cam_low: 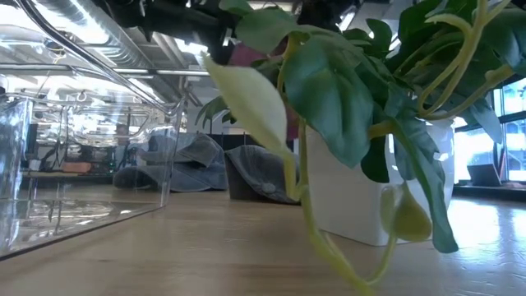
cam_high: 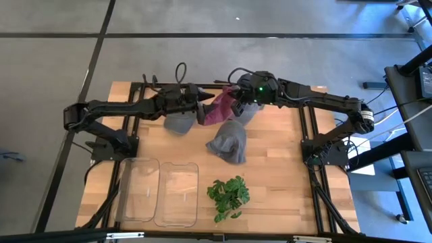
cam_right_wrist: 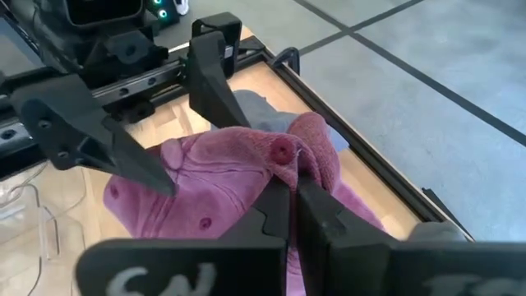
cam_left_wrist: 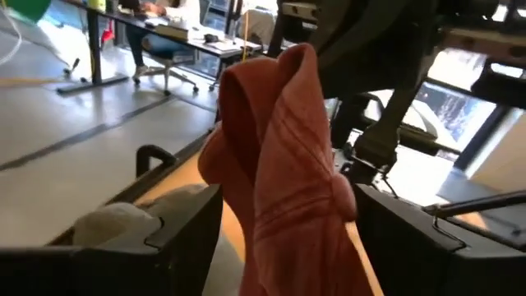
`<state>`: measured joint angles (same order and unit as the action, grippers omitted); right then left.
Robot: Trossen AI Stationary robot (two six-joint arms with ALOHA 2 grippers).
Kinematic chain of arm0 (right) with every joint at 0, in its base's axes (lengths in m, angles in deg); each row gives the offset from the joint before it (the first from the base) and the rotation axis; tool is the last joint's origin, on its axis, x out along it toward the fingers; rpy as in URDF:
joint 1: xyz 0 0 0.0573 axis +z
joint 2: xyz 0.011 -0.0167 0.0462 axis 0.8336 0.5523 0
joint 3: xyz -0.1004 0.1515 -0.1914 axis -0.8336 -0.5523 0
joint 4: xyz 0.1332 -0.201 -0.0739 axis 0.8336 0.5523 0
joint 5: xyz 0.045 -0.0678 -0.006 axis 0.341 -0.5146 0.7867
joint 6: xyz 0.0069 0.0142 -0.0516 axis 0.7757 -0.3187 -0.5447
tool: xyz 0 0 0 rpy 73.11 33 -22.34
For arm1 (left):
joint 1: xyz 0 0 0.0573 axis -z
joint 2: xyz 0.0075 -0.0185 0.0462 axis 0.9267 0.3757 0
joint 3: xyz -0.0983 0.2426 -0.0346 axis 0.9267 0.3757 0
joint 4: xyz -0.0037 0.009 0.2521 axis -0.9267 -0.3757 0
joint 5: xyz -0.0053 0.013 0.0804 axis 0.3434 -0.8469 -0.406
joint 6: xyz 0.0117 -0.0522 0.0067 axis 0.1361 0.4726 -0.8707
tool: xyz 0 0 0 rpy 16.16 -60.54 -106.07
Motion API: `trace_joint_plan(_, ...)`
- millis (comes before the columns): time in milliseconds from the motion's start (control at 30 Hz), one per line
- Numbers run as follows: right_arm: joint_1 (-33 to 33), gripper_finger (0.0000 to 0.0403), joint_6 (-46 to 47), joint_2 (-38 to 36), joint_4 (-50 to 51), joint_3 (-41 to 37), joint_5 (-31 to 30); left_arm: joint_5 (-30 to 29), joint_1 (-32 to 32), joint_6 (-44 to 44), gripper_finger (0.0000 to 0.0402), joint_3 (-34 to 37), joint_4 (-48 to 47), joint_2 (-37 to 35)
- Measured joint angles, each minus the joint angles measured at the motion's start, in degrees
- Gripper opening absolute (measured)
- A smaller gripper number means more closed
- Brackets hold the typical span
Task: Pick & Place hat
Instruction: Put the red cap into the left transparent bin
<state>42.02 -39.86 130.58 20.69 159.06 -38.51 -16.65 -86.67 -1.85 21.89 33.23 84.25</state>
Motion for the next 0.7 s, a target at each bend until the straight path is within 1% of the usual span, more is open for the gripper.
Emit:
trace_joint_plan(100, 0.00, 0.0010, 0.00, 0.00, 0.06, 0.00, 0.00, -1.44, -0.22, 3.14, 0.0236, 0.00, 0.72, 0.00)
trace_joint_plan(167, 0.00, 0.0011, 0.07, 0.00, 0.04, 0.00, -0.02, -1.56, -0.22, 3.47, 0.0213, 0.00, 0.79, 0.00)
trace_joint_plan(433, 0.00, 0.0010, 0.13, -0.02, 0.04, 0.00, 0.00, -1.48, -0.22, 3.42, 0.0097, 0.00, 0.28, 0.00)
trace_joint_plan(600, 0.00, 0.0010, 0.07, -0.02, 0.04, 0.00, 0.00, -1.46, -0.20, 1.89, 0.0028, 0.00, 0.42, 0.00)
trace_joint_plan(700, 0.00, 0.0011, 0.03, -0.04, 0.06, 0.00, 0.00, -1.46, -0.20, 2.38, 0.0024, 0.00, 0.48, 0.00)
